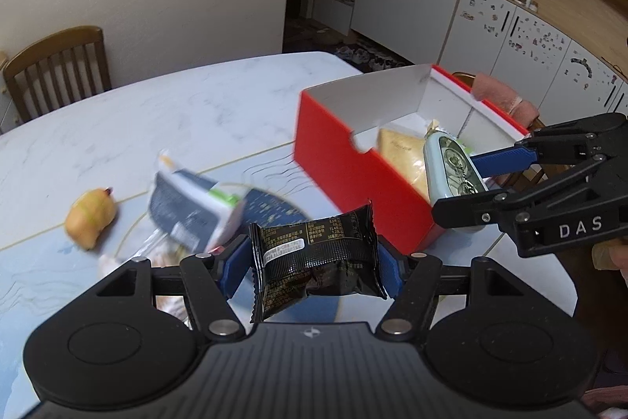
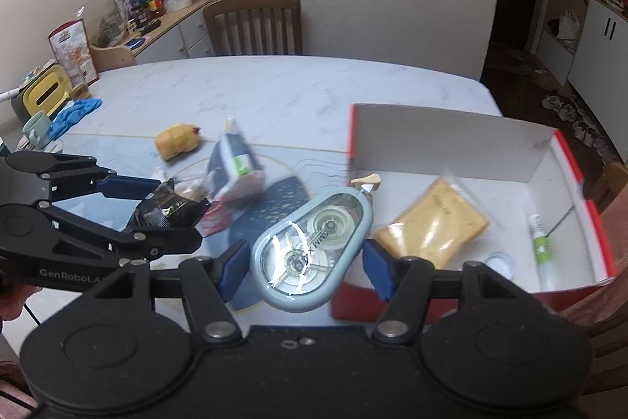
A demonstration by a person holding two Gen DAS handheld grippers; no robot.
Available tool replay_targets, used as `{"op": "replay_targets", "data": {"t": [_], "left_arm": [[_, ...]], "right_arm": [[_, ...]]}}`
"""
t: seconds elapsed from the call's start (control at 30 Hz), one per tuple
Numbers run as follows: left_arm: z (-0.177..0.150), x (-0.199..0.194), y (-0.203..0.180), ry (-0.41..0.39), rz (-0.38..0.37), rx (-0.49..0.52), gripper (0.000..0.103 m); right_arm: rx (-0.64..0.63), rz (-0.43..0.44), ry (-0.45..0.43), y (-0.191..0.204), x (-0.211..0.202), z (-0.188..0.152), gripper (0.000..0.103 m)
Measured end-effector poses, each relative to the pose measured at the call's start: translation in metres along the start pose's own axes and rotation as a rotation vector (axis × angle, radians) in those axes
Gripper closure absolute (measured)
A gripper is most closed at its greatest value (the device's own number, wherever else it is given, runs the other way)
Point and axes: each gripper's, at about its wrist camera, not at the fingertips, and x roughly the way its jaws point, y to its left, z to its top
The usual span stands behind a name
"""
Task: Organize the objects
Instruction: 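Carry the snack packet and correction tape with both grippers into the red shoebox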
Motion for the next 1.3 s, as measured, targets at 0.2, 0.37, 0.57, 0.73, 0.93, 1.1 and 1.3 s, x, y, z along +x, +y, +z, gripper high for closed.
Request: {"op": "replay_targets", "data": {"t": [0.2, 0.37, 0.57, 0.73, 0.93, 1.1, 1.3], "left_arm": [[0.016, 0.017, -0.031, -0.001, -0.009, 0.037, 0.037], [0.028, 0.032, -0.054, 0.001, -0.018, 0.069, 0.037], [0.045, 0.054, -0.079, 0.014, -0.034, 0.106, 0.037], [0.062, 0.075, -0.097, 0.026, -0.034, 0.142, 0.037], [0.081, 0.104, -0.118, 0.056, -0.036, 0.192, 0.037], [0.091, 0.131, -0.133, 0.085, -0.025, 0.239, 0.037], [0.095, 0.159, -0.145, 0.128, 0.001, 0.294, 0.037]], "right_arm": [[0.022, -0.018, -0.012, -0.038, -0.007, 0.0, 0.041], [0.039, -0.037, -0.013, -0.067, -0.007, 0.001, 0.041], [0.051, -0.069, -0.02, -0.103, -0.008, 0.005, 0.041], [0.051, -0.104, -0.019, -0.131, -0.001, 0.01, 0.041], [0.045, -0.127, 0.009, -0.161, 0.021, 0.018, 0.041], [-0.014, -0.149, 0.052, -0.174, 0.046, 0.022, 0.041], [-0.06, -0.157, 0.12, -0.186, 0.082, 0.025, 0.041]]}}
